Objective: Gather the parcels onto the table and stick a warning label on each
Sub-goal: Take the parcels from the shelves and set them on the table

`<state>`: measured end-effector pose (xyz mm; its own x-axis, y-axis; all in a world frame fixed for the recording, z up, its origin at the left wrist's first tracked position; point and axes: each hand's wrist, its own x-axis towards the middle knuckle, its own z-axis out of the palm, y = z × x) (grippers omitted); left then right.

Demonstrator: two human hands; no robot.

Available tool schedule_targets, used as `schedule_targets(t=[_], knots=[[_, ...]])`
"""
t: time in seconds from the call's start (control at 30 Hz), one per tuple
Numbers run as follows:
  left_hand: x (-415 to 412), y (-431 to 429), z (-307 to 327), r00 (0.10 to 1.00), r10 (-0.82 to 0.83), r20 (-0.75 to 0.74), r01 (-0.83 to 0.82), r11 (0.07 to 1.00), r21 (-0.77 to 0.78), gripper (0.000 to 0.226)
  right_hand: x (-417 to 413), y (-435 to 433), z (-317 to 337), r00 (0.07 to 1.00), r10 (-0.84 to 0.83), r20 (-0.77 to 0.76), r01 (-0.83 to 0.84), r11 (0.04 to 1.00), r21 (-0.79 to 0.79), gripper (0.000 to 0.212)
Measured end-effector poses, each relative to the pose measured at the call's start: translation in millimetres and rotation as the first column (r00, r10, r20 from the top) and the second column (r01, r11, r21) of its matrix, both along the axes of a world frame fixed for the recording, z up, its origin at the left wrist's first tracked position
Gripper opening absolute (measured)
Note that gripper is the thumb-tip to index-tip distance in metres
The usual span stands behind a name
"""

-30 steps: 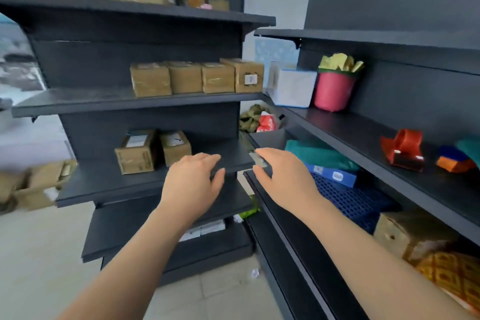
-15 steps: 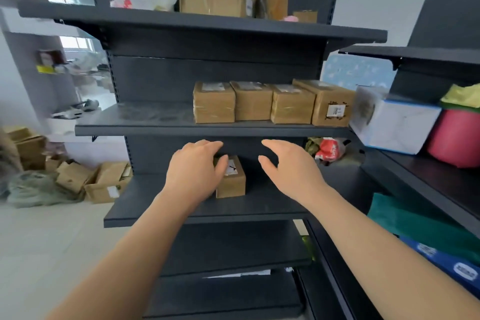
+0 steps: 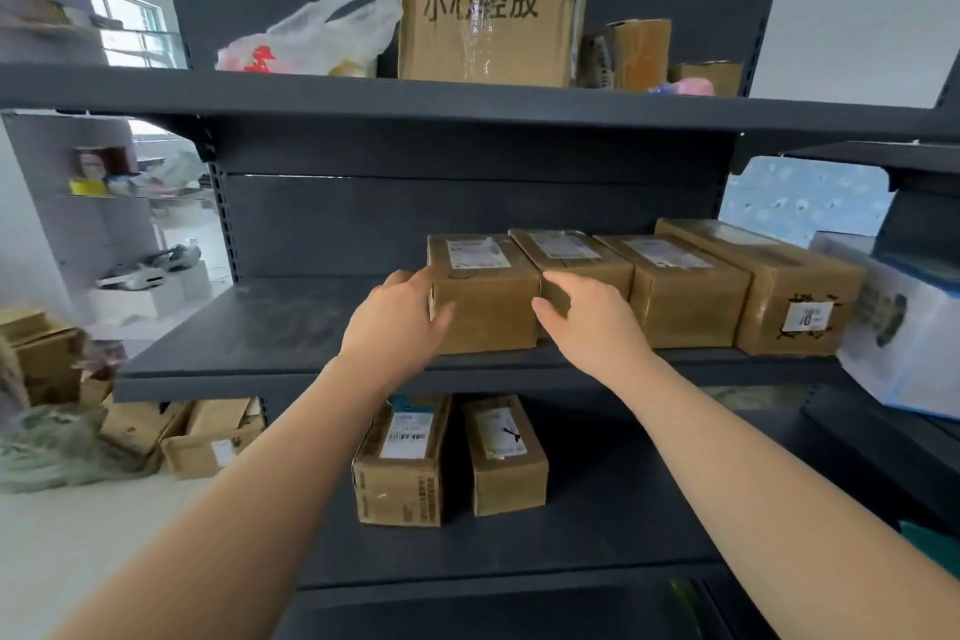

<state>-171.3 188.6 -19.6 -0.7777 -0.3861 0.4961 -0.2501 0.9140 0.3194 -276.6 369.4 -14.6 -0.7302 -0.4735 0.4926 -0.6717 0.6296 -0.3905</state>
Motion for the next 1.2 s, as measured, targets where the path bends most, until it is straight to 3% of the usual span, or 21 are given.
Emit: schedule_targets(t=[0.27, 0.57, 0.73, 0.93, 1.1, 1.2], knots=[[-54.4, -34.4, -5.1, 0.992, -0.120, 0.046, 0.109, 0.975, 0.195, 0.054, -46.9, -43.9, -8.3, 0.996, 0.043, 0.080, -0.045, 0.999, 0.025, 0.049], [-33.4, -48.0, -10.1, 0.965, 0.051, -0.256, -0.001, 0.982, 0.191, 0.024, -51.0, -62.9, -9.3, 0.977, 0.211, 0.018, -0.203, 0.958, -0.203, 0.020], [-33.3, -55.0, -9.3, 0.982, 0.052, -0.180, -0.008, 0.971, 0.238, 0.027, -53.2, -75.4, -9.4, 0.963, 0.229, 0.143, -0.209, 0.967, -0.144, 0.039], [-49.0, -60.5, -8.9, 0.999, -0.032, -0.005, 0.031, 0.935, 0.354, 0.050, -51.4, -84.6, -5.3, 0.927, 0.195, 0.319, -0.196, 0.980, -0.029, 0.062], [-44.4, -60.1, -13.5, 0.995, -0.092, -0.044, 0.102, 0.918, 0.383, 0.064, -38.8, -84.6, -6.3, 0.933, 0.171, 0.317, -0.161, 0.985, -0.056, 0.060], [-33.6, -58.8, -15.4, 0.982, -0.156, -0.107, 0.185, 0.910, 0.370, 0.059, -26.1, -82.6, -7.7, 0.945, 0.151, 0.290, -0.135, 0.988, -0.073, 0.060]])
